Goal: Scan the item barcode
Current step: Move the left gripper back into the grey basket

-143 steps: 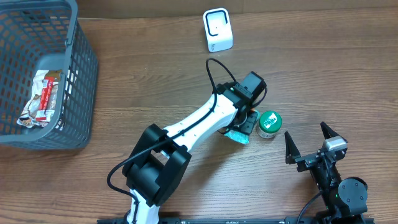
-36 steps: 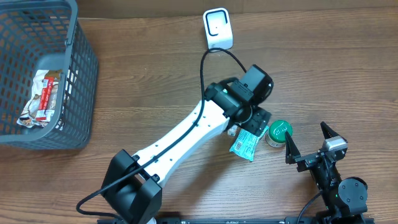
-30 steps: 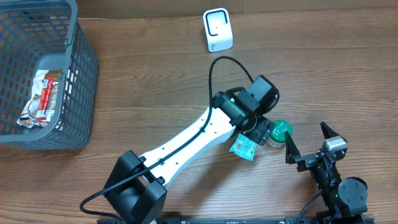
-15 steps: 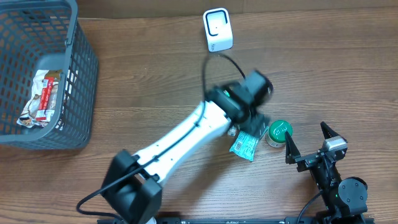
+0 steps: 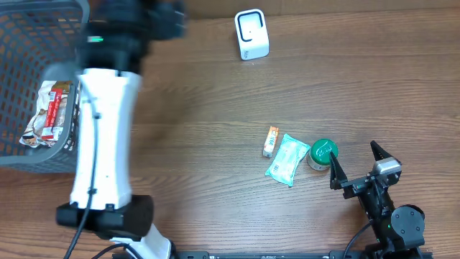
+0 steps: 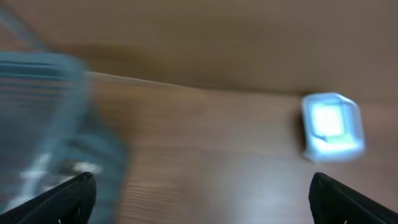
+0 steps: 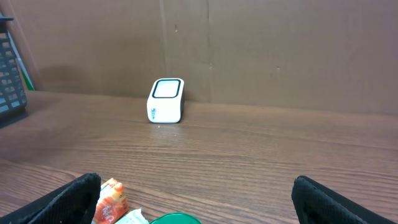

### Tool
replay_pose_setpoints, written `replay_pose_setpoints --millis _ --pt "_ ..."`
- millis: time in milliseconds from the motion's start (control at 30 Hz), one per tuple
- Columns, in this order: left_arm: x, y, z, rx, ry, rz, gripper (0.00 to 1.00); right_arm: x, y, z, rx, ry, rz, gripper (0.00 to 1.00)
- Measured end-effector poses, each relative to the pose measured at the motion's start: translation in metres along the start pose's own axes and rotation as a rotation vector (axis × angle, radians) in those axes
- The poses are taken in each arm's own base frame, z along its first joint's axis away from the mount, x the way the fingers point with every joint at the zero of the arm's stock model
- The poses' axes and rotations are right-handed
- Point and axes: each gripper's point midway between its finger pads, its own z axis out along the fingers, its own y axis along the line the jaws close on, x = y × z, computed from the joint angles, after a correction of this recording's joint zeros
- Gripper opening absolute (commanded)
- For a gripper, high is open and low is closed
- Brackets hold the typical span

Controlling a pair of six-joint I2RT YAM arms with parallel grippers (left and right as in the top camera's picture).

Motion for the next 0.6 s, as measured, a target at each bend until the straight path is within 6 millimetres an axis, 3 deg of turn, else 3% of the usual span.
replay_pose_setpoints --millis 133,333,467,600 --pt "-0.004 0.089 0.002 -0.15 0.001 -0.047 1.0 0.0 0.0 0.0 0.0 0.0 0.0 1.0" --pt "0.021 0.191 -0.006 -0.322 0.077 -0.125 1.0 0.0 0.0 0.0 0.0 0.0 0.0 1.0" --pt "0.039 0.233 -0.011 -0.39 0.12 -0.173 1.0 0.0 0.0 0.0 0.0 0.0 0.0 1.0" --pt "0.065 0.254 -0.003 -0.418 0.185 -0.208 1.0 0.0 0.0 0.0 0.0 0.0 0.0 1.0"
